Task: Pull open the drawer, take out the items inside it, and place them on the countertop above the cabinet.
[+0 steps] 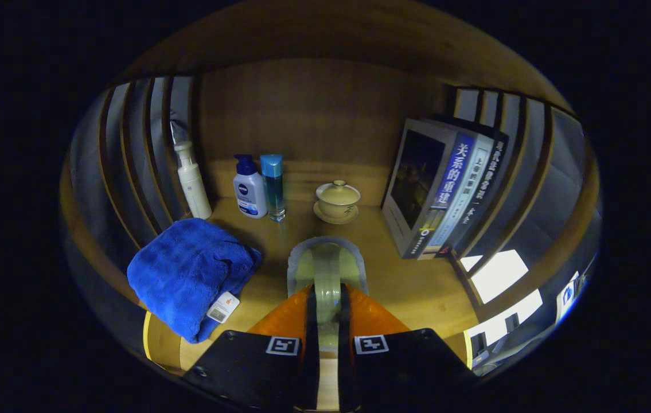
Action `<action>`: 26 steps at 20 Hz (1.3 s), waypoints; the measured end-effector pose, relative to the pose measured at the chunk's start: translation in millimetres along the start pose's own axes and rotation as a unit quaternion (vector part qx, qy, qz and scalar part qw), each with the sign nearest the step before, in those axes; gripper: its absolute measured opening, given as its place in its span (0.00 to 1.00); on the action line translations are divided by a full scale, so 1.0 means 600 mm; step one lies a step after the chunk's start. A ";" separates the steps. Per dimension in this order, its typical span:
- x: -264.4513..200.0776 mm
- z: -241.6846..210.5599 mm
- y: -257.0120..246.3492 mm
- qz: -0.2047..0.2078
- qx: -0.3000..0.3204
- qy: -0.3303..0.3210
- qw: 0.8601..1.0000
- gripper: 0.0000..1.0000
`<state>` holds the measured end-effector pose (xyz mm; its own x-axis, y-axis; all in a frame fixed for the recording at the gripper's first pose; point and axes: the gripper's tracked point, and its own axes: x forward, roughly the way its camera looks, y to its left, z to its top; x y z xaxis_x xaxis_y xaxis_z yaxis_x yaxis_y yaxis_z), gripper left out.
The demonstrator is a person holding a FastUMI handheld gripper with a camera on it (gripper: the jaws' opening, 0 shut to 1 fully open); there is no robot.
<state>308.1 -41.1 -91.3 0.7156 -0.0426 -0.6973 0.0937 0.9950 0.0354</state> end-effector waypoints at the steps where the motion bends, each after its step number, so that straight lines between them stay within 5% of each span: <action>1: 0.006 -0.004 0.004 0.002 0.002 0.007 1.000 0.21; 9: 0.058 -0.038 0.003 0.024 0.027 0.052 0.998 0.22; 21: 0.098 -0.036 0.007 0.018 0.024 0.030 0.999 0.32; 26: 0.101 -0.039 0.000 0.022 0.020 0.029 0.999 0.76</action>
<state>334.9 -41.4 -150.3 0.6780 0.0084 -0.7350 0.0912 0.9912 0.0954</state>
